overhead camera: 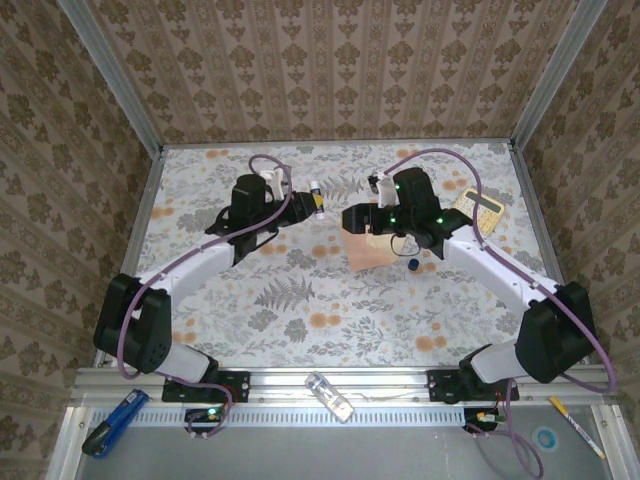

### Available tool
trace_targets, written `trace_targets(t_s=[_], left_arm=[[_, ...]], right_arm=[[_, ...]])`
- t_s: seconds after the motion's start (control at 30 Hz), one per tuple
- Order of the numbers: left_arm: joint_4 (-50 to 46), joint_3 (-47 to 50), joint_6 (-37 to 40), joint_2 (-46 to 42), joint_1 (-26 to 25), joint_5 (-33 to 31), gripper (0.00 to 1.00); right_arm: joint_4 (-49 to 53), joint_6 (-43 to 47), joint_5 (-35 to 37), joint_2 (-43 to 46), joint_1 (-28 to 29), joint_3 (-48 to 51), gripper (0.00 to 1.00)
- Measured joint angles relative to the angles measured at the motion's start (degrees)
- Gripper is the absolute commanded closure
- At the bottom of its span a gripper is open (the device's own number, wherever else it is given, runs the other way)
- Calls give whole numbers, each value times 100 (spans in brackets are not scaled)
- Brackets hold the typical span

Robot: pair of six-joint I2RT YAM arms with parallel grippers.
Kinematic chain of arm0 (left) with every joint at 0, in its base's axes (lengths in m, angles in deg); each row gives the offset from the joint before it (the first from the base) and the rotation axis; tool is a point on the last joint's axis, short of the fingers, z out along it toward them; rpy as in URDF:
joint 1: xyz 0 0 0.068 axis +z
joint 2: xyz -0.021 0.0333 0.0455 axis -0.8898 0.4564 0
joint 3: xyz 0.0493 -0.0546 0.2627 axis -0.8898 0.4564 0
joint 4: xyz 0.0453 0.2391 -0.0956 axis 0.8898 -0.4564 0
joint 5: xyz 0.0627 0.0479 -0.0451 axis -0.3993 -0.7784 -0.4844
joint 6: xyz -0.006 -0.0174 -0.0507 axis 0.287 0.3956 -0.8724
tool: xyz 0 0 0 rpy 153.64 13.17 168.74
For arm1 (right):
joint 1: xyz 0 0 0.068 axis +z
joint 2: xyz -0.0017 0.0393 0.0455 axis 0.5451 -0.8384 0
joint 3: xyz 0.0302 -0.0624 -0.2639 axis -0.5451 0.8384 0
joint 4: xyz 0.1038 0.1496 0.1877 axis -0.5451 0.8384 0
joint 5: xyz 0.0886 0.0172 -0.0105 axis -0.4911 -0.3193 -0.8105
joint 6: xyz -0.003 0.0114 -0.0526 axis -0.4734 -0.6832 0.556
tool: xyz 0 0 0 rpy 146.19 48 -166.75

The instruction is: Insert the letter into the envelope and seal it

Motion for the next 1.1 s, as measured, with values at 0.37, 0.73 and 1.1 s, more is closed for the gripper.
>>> trace_targets(t_s=[0.37,0.73,1.1], left_arm=[[859,365,-874,-11,-107,-11,93],[1300,420,-1327,-11,-140,7,93],[1567,420,-1580,-11,-240,11,93]], right_arm=[[-212,57,-446,-496,181,-350,42],[-380,55,-581,-662,181,-361,48],[-693,-90,-717,-800,184,-361,58]])
